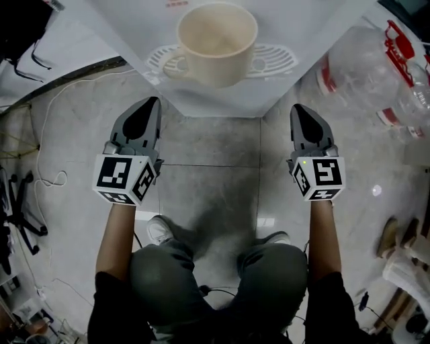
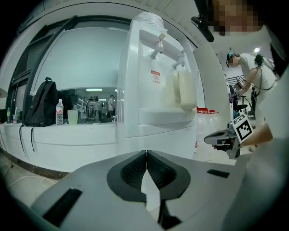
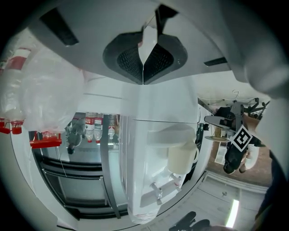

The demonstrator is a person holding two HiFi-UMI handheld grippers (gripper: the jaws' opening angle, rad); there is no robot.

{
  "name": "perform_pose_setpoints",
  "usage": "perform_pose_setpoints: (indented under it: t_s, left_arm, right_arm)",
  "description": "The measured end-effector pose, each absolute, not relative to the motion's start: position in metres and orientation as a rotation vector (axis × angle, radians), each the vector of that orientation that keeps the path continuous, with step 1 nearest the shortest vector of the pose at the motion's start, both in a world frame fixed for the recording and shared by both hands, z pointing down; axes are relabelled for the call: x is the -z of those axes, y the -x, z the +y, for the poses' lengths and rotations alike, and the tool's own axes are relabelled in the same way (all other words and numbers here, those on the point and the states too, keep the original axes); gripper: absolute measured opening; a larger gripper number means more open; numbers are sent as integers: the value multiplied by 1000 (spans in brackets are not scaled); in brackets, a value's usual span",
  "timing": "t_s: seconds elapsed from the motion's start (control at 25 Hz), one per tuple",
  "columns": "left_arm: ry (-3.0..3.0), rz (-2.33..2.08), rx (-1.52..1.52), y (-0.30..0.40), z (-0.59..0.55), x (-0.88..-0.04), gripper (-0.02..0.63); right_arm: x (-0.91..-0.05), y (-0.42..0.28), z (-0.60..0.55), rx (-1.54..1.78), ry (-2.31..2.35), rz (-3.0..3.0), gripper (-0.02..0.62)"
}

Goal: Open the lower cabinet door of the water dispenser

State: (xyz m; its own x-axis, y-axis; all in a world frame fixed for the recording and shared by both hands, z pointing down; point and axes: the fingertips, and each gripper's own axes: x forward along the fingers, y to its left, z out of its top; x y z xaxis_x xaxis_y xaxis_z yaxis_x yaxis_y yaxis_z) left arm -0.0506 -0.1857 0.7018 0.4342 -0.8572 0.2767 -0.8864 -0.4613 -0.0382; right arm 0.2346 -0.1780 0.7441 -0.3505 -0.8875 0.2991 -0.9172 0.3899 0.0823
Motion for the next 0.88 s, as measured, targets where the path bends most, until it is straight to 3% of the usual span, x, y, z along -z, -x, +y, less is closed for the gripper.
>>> perform_pose_setpoints:
  t_s: [0.08, 0.28, 0.52, 0.88]
  left_arm:
    - [-2591, -1560, -398, 46, -186, -699, 17]
    - [-2686, -1525, -513, 36, -177, -701, 17]
    - [-2689, -1471, -522, 31, -175, -712, 17]
    - [-2668, -1431, -503, 32, -177, -722, 17]
  right_arm:
    - [-743, -236, -182, -127, -1570, -2376, 9]
    - [-747, -232, -185, -125, -1475, -2430, 101]
    - [-754, -217, -198, -185, -1396, -2475, 295]
    - [-757, -206, -220, -193, -1335, -2476, 333]
